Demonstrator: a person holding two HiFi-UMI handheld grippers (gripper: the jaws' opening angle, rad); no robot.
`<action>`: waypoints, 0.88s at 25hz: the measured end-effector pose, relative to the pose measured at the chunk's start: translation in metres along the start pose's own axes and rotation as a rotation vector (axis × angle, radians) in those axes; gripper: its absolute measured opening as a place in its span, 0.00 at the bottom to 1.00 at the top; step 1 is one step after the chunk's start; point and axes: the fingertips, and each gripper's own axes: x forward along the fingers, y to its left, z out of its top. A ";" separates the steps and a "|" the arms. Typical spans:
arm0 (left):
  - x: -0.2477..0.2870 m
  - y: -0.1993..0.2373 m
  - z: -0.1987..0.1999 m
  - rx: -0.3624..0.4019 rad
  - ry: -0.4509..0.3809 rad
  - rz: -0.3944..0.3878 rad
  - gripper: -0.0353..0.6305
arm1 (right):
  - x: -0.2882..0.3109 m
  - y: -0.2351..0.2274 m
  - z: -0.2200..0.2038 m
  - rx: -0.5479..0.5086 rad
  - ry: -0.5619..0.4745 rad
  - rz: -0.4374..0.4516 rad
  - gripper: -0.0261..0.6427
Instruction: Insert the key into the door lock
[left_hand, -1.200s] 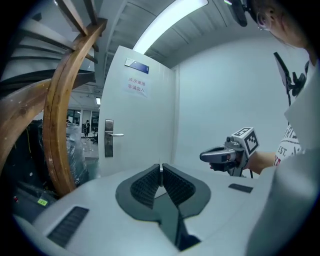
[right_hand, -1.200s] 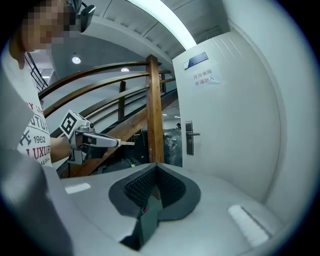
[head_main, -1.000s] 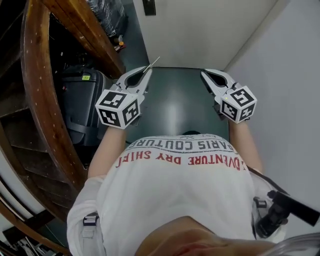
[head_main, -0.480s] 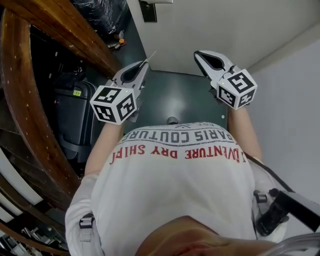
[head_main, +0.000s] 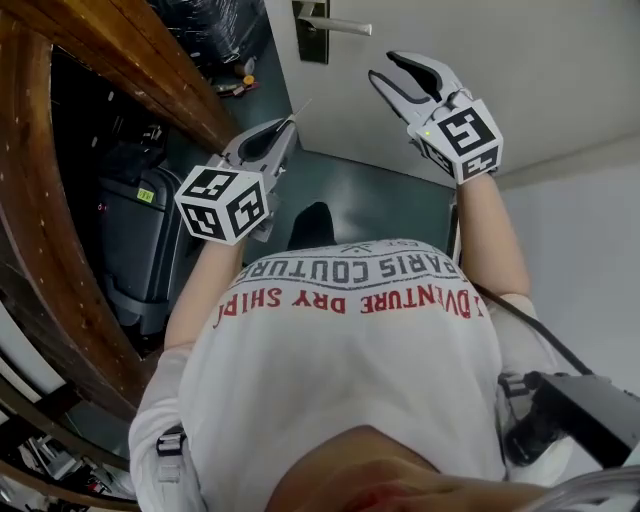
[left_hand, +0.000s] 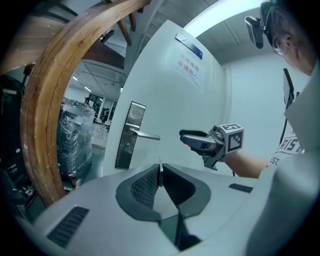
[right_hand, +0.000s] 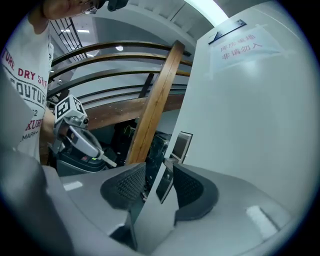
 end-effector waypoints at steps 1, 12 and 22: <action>0.005 0.006 0.000 -0.020 0.003 -0.005 0.09 | 0.012 -0.011 0.000 0.005 -0.006 -0.009 0.27; 0.054 0.059 0.003 -0.155 0.047 -0.044 0.09 | 0.088 -0.068 -0.039 0.139 0.033 0.069 0.36; 0.082 0.081 0.001 -0.349 0.038 -0.058 0.09 | 0.092 -0.069 -0.044 0.165 0.036 0.086 0.26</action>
